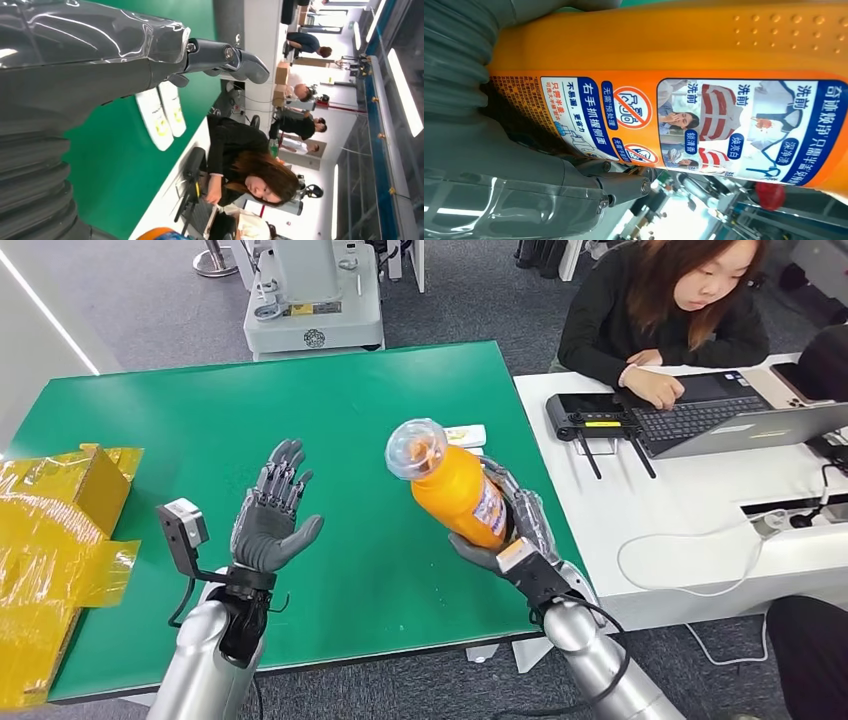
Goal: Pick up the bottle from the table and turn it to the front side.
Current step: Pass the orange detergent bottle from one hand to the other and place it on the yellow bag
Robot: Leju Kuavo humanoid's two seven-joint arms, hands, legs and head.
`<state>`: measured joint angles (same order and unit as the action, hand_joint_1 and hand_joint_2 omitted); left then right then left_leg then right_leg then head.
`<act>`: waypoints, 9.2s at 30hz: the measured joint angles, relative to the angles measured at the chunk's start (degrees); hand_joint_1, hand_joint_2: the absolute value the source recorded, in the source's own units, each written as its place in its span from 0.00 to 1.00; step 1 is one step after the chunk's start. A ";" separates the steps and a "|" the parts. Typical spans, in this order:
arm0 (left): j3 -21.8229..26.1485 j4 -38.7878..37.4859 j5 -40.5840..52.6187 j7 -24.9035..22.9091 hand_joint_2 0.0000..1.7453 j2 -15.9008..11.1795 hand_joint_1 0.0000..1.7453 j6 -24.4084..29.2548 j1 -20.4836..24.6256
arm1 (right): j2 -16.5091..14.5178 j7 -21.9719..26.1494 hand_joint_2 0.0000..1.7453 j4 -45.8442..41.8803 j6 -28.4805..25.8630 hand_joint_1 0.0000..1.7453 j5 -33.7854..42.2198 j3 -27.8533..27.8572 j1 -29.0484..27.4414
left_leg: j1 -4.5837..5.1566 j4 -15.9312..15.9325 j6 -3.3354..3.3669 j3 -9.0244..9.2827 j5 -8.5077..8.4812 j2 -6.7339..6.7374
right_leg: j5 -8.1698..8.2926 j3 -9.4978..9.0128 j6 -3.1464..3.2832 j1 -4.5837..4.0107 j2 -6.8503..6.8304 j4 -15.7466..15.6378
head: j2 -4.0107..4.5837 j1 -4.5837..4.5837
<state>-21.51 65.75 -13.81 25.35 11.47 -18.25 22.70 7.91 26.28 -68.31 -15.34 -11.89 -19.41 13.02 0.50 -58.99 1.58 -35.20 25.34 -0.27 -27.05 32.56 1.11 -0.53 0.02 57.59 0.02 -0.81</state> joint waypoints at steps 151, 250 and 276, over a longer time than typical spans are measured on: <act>0.88 -12.49 53.57 5.84 1.00 -6.81 1.00 36.70 24.38 | -14.88 2.95 1.00 13.45 0.37 0.00 2.13 -10.61 7.98 | -0.03 0.03 -0.12 -0.27 -0.08 -0.01 | 0.00 0.33 0.04 -0.01 0.01 0.08 | 0.00 -0.01; 0.52 -46.65 96.50 -16.40 1.00 -29.77 1.00 38.99 32.55 | -11.48 -1.92 1.00 -9.37 0.49 0.00 -2.13 2.35 -16.56 | -0.04 0.09 -0.17 -0.30 -0.10 0.15 | 0.02 0.38 0.14 -0.02 0.17 0.12 | 0.00 -0.02; 4.88 -46.67 93.74 -8.56 1.00 -31.09 1.00 41.08 22.07 | -11.54 -0.46 1.00 -6.73 1.28 0.00 -0.87 2.89 -16.07 | -0.08 0.12 -0.25 -0.33 -0.08 0.18 | 0.00 0.43 0.18 -0.05 0.19 0.13 | 0.00 -0.03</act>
<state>-16.63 19.08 79.93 16.79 -19.62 22.83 44.77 -3.63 25.81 -75.03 -14.06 -12.77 -16.52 -3.05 0.43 -58.88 1.32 -35.53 25.26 -0.08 -27.05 33.00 1.29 -0.58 0.21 57.72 0.02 -0.85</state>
